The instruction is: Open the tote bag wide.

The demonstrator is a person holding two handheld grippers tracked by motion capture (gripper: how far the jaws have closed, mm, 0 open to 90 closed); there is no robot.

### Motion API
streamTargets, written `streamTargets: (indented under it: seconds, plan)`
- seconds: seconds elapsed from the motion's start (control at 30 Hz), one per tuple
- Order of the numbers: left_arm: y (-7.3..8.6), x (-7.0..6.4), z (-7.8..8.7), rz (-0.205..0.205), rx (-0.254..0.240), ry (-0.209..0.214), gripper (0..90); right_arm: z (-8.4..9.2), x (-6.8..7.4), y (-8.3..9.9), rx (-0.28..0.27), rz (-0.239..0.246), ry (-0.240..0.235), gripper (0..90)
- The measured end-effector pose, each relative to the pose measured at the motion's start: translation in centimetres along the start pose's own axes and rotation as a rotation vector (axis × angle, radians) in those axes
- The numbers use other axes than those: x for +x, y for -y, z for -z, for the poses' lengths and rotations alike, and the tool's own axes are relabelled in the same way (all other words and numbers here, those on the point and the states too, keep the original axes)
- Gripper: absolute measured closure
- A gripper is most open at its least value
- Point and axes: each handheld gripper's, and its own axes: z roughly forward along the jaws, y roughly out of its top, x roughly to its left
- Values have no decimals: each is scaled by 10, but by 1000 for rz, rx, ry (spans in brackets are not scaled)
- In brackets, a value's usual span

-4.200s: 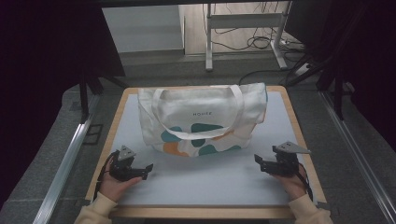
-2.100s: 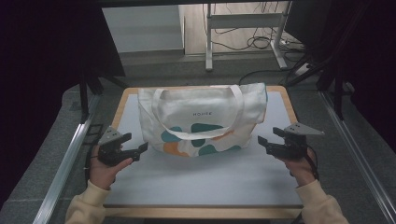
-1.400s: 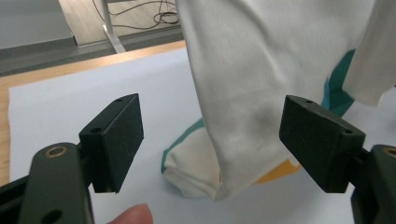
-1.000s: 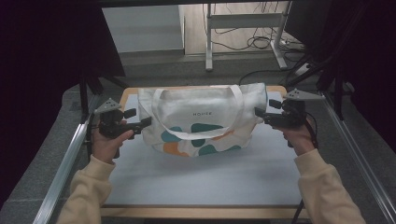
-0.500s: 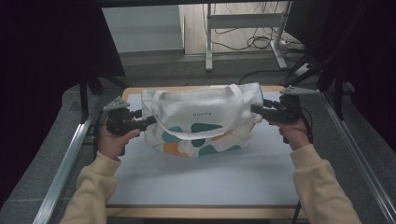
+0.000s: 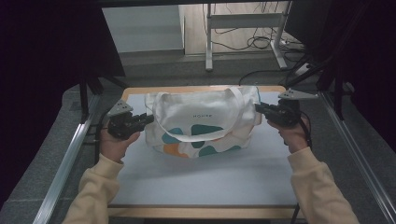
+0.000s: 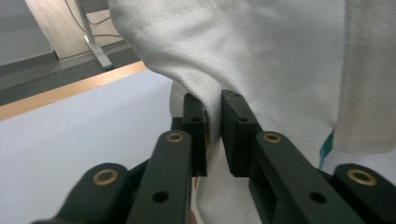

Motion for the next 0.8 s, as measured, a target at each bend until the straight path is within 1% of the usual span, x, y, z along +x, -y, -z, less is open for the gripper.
streamTargets:
  seconds: [0.07, 0.17, 0.23, 0.43, 0.63, 0.8]
  plan:
    - [1, 0, 3, -3, -9, 5, 836, 4, 3, 1, -21, 14, 11, 815]
    - [4, 0, 9, -8, -21, 5, 839, 9, 5, 1, -30, 22, 13, 818]
    - [8, -1, 14, -11, -33, 9, 839, 15, 8, 5, -47, 39, 20, 820]
    - [14, -3, 19, -19, -53, 16, 837, 23, 11, 15, -66, 49, 26, 823]
    - [22, -6, 20, -27, -56, 20, 838, 23, 12, 23, -63, 44, 21, 827]
    - [29, -8, 18, -29, -48, 23, 838, 19, 14, 33, -42, 56, 28, 829]
